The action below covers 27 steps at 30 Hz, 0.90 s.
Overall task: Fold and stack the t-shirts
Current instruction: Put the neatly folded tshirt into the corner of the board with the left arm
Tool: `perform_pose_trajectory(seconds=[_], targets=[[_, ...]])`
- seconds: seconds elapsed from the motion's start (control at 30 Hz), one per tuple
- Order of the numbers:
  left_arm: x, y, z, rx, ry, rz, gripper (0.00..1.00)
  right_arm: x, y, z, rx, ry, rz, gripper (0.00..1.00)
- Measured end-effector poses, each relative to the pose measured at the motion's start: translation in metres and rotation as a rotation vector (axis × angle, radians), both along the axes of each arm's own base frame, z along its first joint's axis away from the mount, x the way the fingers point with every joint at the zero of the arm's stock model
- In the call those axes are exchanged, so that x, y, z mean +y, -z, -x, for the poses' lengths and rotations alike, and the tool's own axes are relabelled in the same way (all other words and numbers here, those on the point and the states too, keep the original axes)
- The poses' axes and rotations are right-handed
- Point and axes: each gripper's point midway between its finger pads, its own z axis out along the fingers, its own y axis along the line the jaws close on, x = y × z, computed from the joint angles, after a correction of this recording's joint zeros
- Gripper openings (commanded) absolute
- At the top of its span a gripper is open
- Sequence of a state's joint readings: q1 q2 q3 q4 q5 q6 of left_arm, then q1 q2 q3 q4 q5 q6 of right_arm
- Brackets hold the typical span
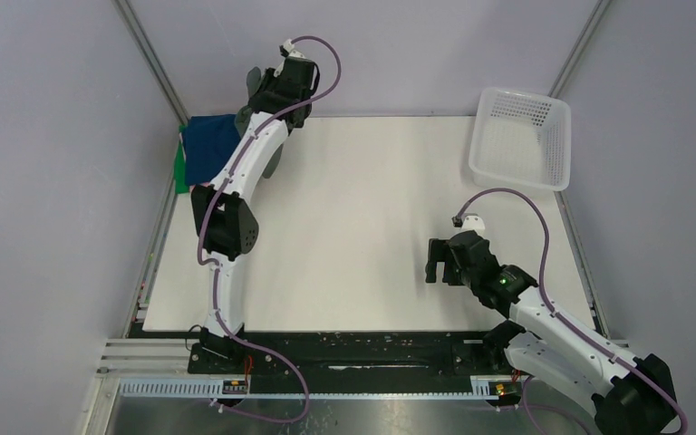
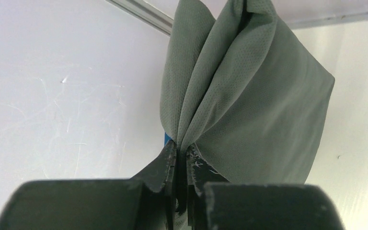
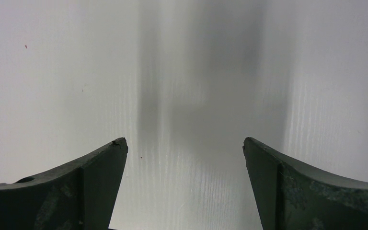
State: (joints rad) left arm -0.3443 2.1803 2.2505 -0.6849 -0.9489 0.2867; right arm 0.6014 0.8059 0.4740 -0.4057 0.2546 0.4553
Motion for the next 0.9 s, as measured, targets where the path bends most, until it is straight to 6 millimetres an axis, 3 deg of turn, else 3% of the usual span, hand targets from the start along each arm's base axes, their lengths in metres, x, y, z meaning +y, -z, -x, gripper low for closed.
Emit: perform_pose_trajectory(seconds=[0.1, 0.23, 0.53, 0.73, 0.9], targets=[[0.001, -0.014, -0.002, -0.031, 0.006, 0.012, 0.00, 0.000, 0.002, 0.000, 0.006, 0.000, 0.005, 1.00], [0.012, -0.016, -0.004, -0.035, -0.009, 0.016, 0.00, -0.002, 0.002, -0.001, 0.005, 0.005, 0.016, 1.00], [0.067, -0.015, -0.005, -0.044, -0.109, 0.023, 0.00, -0.001, 0.000, -0.004, 0.002, 0.008, 0.021, 0.99], [0.107, 0.017, -0.007, -0.009, -0.173, 0.033, 0.00, -0.001, 0.000, -0.005, 0.003, 0.007, 0.023, 1.00], [0.119, 0.037, -0.011, 0.001, -0.205, 0.042, 0.00, -0.001, 0.002, -0.005, 0.011, 0.007, 0.028, 0.99]])
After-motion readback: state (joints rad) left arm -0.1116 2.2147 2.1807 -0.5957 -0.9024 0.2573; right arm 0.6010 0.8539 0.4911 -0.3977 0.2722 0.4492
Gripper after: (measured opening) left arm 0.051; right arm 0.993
